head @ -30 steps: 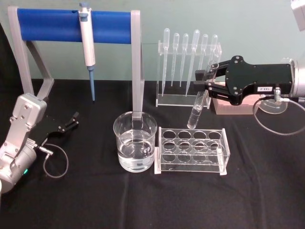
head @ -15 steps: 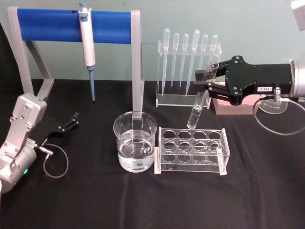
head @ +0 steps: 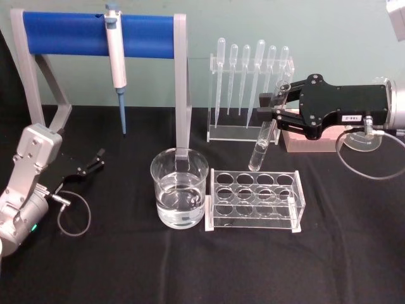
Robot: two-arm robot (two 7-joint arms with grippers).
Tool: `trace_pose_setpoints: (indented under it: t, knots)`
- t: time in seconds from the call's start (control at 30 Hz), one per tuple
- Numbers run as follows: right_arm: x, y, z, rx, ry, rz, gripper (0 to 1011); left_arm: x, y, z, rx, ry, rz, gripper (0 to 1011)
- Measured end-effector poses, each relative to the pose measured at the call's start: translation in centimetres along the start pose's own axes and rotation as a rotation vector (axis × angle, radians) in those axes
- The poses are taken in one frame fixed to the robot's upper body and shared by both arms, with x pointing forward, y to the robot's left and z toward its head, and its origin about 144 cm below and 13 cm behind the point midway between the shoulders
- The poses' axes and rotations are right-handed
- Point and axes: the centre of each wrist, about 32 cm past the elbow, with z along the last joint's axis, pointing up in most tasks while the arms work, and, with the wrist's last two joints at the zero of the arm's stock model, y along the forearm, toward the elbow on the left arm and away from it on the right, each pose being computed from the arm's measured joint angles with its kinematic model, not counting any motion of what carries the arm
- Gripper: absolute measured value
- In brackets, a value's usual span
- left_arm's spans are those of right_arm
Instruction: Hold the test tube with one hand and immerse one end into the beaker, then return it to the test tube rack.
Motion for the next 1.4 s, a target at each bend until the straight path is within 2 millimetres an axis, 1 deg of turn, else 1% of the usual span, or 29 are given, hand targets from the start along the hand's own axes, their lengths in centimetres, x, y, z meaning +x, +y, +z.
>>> trace_pose_setpoints:
  t: [1.4]
  knots:
    - [0.0,0.0,0.0,0.0,0.0,0.0,237,0.0,0.0,0.0,0.0,0.0,0.0,1000]
